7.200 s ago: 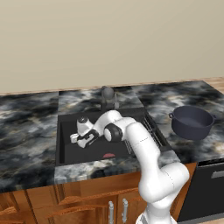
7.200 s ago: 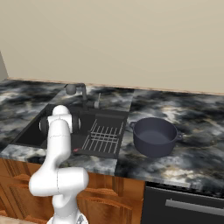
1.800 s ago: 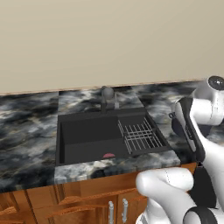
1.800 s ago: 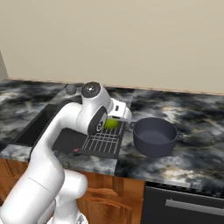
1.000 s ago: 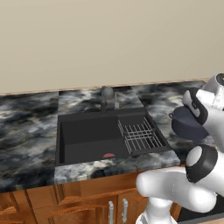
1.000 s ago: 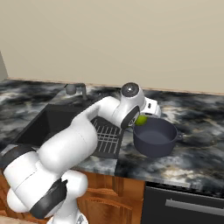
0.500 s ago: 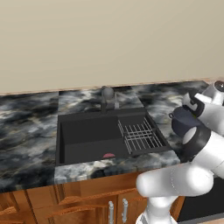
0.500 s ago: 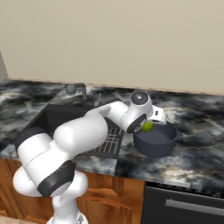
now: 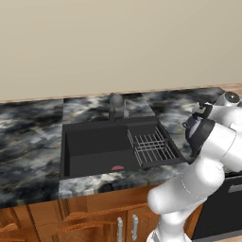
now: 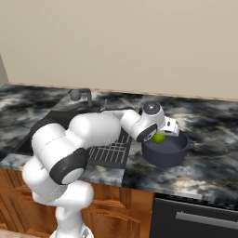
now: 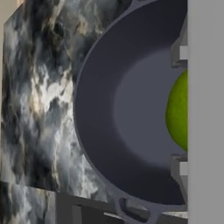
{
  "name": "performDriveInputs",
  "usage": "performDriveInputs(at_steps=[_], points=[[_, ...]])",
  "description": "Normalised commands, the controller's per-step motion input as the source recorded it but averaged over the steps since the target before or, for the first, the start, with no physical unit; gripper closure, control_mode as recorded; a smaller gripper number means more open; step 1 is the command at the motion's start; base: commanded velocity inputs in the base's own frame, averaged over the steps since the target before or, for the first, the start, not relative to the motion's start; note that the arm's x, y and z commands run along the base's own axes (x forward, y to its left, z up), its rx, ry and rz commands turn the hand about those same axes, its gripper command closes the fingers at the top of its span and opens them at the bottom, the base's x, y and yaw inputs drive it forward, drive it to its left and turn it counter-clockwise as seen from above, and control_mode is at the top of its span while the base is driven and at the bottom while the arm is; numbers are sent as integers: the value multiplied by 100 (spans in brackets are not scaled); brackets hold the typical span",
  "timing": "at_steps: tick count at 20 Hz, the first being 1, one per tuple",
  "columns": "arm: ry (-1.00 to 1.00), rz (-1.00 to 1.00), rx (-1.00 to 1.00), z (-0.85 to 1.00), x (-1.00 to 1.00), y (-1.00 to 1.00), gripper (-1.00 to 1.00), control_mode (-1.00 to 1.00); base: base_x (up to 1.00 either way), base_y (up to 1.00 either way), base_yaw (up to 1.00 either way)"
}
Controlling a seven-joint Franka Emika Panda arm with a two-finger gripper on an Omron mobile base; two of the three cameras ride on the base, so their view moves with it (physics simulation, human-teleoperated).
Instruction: Dump the lime from the pot into the sink. Then turn on the water and wash the lime. Then turn off the water and put the lime back in the pot.
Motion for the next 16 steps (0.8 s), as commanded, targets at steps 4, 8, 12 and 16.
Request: performDriveInputs(at_steps=[4, 8, 12, 16], points=[[8, 0, 0, -23, 31, -26, 100, -100, 0, 0, 0], [9, 0, 0, -24, 26, -25, 100, -100, 0, 0, 0], [10, 0, 0, -27, 25, -19, 100, -100, 0, 0, 0], [11, 0, 0, -27, 18, -15, 100, -100, 0, 0, 0]])
